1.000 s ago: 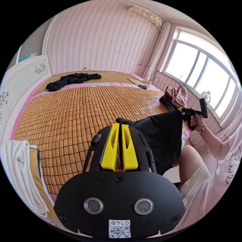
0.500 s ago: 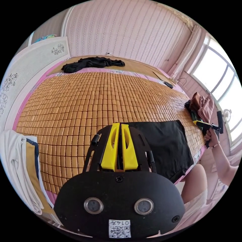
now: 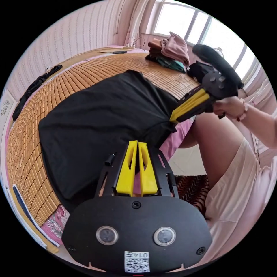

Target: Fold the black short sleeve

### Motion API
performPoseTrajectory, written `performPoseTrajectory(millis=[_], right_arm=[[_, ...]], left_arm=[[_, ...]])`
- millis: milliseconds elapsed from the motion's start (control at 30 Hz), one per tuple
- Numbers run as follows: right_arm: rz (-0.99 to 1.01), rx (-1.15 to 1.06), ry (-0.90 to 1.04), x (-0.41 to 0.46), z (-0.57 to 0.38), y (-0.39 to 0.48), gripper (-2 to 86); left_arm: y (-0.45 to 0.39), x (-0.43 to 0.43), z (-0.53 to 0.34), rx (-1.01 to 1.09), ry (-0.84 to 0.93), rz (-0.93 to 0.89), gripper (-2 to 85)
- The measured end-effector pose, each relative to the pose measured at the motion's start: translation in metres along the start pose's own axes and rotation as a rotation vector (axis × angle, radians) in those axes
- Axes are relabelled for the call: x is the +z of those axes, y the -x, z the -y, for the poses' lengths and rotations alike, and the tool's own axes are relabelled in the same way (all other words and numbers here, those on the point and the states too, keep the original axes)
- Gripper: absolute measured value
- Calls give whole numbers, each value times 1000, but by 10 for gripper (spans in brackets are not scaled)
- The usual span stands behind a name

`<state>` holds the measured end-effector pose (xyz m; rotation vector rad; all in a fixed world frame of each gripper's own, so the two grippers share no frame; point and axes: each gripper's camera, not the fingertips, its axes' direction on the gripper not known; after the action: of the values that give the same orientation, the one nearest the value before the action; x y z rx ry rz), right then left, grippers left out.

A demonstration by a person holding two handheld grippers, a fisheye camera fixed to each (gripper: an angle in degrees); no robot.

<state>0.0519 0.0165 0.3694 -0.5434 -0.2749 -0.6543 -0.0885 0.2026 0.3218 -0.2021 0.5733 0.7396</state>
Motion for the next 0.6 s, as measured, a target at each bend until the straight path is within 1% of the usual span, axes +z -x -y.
performPoseTrajectory(millis=[100, 167, 233, 267, 300, 333, 367, 400, 467, 533, 600], right_arm=[[41, -54, -9, -29, 41, -3, -8], [75, -64, -30, -46, 76, -9, -6], [24, -78, -63, -60, 116, -11, -5], [-46, -79, -79, -64, 143, -11, -4], [-103, -73, -83, -62, 171, -12, -4], [-117, -67, -80, -59, 185, -13, -4], [-111, -52, -59, -48, 209, -15, -4], [-100, -39, 0, -28, 229, -17, -4], [-117, -48, 62, -2, 244, -14, -4], [-126, -52, 63, -3, 252, -10, -5], [-117, -88, 172, -1, 273, -8, -5]], left_arm=[[-4, -1, 4, -1, 21, -26, -10], [-8, -13, 8, 7, -58, -47, -10], [-15, -20, 17, 18, -101, -48, -10], [-17, -18, 20, 22, -98, -44, -10], [-20, -10, 23, 28, -81, -34, -10], [-22, 4, 24, 33, -44, -26, -10], [-24, 12, 23, 36, -20, -19, -10], [-29, 24, 18, 49, -5, -7, -10], [-34, 23, 11, 71, -63, 16, -10], [-36, 24, 9, 78, -72, 12, -10], [-32, 25, 7, 43, -89, -25, -10]])
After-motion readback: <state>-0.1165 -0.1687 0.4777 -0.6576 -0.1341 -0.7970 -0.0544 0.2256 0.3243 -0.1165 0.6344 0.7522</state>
